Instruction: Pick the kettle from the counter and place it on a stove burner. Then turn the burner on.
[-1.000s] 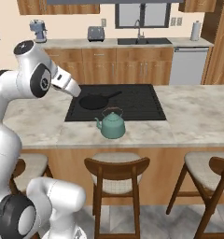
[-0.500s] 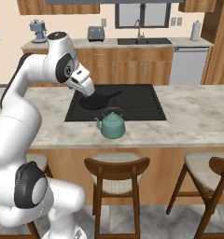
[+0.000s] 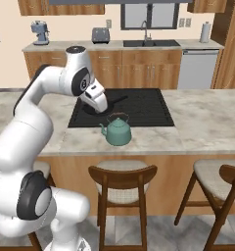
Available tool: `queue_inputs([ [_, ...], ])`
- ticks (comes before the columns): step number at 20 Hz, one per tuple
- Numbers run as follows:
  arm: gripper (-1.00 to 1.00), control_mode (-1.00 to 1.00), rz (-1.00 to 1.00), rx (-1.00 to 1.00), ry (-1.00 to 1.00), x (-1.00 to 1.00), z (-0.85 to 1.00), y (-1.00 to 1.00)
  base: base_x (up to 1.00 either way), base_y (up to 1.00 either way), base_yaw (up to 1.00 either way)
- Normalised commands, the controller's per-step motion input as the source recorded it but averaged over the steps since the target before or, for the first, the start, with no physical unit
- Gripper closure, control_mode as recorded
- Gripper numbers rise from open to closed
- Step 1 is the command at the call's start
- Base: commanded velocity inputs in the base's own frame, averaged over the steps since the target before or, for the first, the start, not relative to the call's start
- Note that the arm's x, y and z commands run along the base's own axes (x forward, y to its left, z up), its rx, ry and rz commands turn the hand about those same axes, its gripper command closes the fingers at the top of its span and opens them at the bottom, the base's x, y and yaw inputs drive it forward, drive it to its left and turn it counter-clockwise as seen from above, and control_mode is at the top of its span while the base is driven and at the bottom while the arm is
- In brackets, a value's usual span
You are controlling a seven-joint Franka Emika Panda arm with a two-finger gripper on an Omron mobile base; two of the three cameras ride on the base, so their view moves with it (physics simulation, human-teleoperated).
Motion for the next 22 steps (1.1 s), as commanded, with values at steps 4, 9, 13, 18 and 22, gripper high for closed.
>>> queue_inputs([
  [4,-1.00,-1.00,-0.20,0.01,0.05,0.06,-0.11,-0.37,0.00,0.00,0.00],
  [9,-1.00,-1.00,-0.27,0.01,0.16,0.25,0.00,-0.35,0.00,0.00,0.00],
  [13,-1.00,-1.00,-0.25,0.00,0.22,0.52,0.00,-0.29,0.00,0.00,0.00],
  [18,-1.00,-1.00,-0.09,0.00,0.25,0.75,0.00,-0.02,0.00,0.00,0.00],
  [22,-1.00,-1.00,-0.05,0.00,0.16,0.67,-0.16,0.00,0.00,0.00,0.00],
])
